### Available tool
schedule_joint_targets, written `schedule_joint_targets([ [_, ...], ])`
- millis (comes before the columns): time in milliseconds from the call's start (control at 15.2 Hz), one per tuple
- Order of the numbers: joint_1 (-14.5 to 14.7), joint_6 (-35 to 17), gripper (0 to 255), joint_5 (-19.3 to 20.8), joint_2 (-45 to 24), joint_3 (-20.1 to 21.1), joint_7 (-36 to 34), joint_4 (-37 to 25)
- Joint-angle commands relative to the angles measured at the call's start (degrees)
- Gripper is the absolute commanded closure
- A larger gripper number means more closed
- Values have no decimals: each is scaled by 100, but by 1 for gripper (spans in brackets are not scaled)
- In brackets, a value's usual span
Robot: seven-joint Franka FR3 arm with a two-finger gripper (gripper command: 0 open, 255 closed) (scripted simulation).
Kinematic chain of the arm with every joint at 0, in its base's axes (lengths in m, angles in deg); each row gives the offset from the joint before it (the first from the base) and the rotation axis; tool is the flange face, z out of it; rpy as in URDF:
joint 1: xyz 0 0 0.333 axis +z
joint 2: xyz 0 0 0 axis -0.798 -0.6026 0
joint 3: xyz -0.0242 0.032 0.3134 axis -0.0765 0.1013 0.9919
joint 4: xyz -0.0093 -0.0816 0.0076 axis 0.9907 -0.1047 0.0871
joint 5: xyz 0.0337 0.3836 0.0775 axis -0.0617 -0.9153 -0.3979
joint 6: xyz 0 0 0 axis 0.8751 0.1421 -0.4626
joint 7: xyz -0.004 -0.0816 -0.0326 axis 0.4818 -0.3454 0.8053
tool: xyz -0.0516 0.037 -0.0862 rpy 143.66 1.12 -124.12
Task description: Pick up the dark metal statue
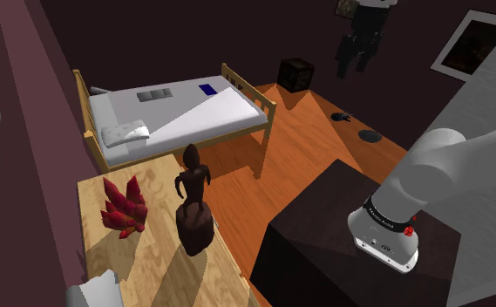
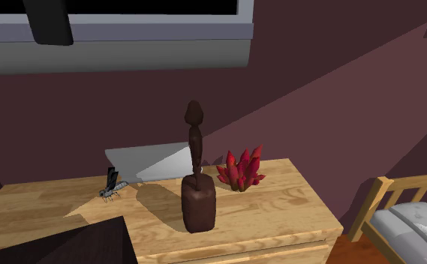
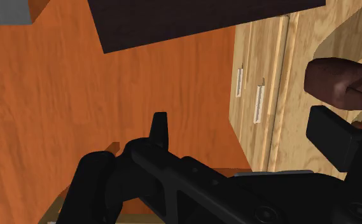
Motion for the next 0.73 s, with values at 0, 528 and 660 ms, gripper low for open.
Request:
schedule_joint_targets([
  [0,0,0,0,0,0,0,0,0],
  [528,588,-1609,0,-338,-838,-129,892,532],
  [660,744,-1992,0,-445,-1100,-147,1132,598],
])
